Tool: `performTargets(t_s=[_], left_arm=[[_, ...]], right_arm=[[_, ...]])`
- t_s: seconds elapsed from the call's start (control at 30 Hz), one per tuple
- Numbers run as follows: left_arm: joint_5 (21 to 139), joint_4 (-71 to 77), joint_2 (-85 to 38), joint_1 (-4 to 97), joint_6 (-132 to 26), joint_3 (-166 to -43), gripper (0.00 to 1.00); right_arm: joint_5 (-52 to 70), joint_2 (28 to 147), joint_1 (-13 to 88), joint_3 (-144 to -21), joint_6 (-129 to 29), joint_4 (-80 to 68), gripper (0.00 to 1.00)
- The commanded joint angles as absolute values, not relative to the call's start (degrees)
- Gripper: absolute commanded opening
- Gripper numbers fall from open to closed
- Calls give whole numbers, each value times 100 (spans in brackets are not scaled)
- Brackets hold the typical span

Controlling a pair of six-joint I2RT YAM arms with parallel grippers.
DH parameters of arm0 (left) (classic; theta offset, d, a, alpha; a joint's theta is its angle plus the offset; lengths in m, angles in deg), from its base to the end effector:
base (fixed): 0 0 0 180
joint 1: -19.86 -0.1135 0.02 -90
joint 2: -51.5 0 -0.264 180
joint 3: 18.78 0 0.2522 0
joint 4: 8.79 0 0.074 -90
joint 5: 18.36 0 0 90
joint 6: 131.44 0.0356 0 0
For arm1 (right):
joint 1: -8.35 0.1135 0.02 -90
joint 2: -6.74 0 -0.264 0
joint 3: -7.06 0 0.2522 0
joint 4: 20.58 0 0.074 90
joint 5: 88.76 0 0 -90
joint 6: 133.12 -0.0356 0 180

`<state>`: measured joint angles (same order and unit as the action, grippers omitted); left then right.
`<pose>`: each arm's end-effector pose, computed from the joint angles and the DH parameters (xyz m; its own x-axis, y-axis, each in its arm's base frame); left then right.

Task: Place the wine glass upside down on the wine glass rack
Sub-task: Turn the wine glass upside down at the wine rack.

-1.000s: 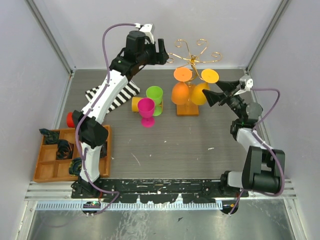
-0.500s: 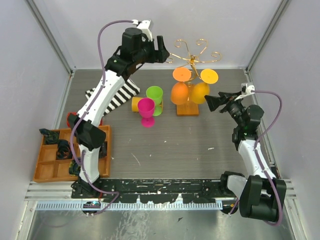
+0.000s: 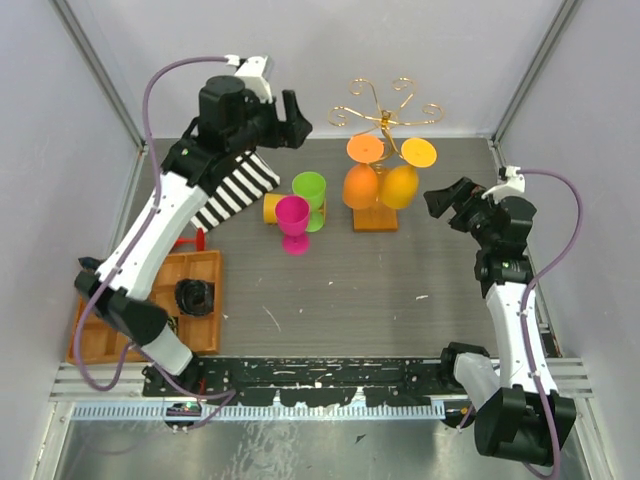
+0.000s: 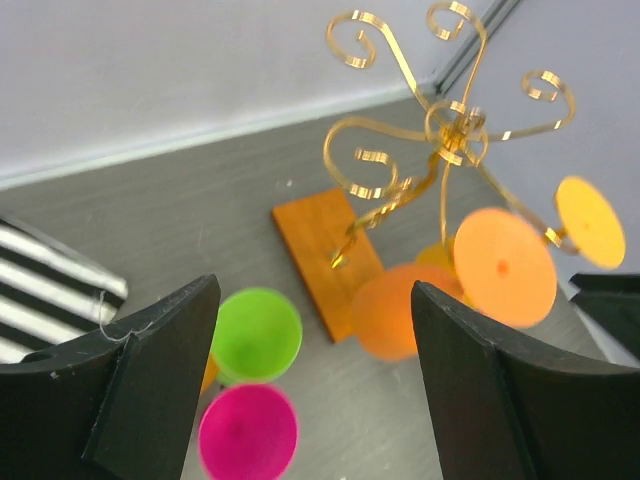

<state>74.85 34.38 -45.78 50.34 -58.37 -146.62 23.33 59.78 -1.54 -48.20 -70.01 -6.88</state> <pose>0.3243 -0.1932 0.4797 -0.3412 -0.1366 -0.9300 0.4748 0.8289 -0.2959 0.2172 -0.0243 0.3129 -0.2671 0.4720 -0.8402 -0.0932 0.8551 0.5100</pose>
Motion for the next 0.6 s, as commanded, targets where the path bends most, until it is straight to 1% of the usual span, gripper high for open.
performTargets(t_s=[0.0, 0.17, 0.33, 0.57], left_arm=[[7175, 3226, -3586, 5047, -5662, -13382, 85], [6787, 3348, -2531, 5045, -5617, -12021, 84], [6484, 3498, -1456, 5045, -5642, -10847, 84], [6379, 3910, -413, 5045, -5656, -9927, 84]], right_arm=[[2466, 5668, -185, -5074, -7125, 7, 100], [2731, 5322, -180, -4879, -7306, 322, 100], [2667, 5242, -178, -5002, -6993, 1224, 100], [2414, 5059, -176, -5353, -6734, 2306, 100]])
